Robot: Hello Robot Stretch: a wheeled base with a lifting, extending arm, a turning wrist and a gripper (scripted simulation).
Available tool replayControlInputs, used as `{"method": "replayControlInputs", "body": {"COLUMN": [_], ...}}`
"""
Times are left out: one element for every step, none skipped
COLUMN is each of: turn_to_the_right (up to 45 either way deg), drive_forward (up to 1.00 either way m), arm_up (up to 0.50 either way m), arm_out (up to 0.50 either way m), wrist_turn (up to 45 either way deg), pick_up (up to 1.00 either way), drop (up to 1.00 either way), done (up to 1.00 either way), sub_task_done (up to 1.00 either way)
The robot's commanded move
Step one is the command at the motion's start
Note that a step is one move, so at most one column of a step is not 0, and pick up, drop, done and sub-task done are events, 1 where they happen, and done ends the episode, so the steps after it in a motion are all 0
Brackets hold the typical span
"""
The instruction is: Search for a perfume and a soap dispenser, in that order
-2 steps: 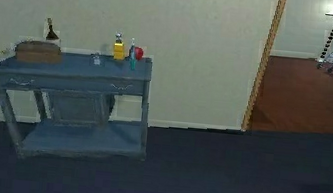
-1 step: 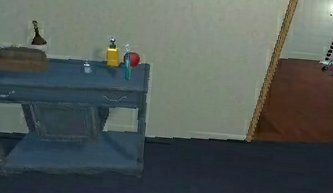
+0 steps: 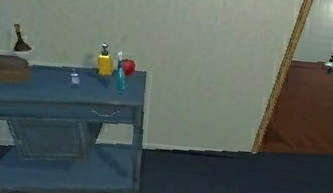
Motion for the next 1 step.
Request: {"method": "replayControlInputs", "body": {"turn_to_the_right": [39.0], "drive_forward": [0.00], "arm_up": [0.00], "arm_out": [0.00], "wrist_turn": [0.0], "pick_up": [0.00], "drop": [0.00], "done": [0.00], "sub_task_done": [0.00]}}
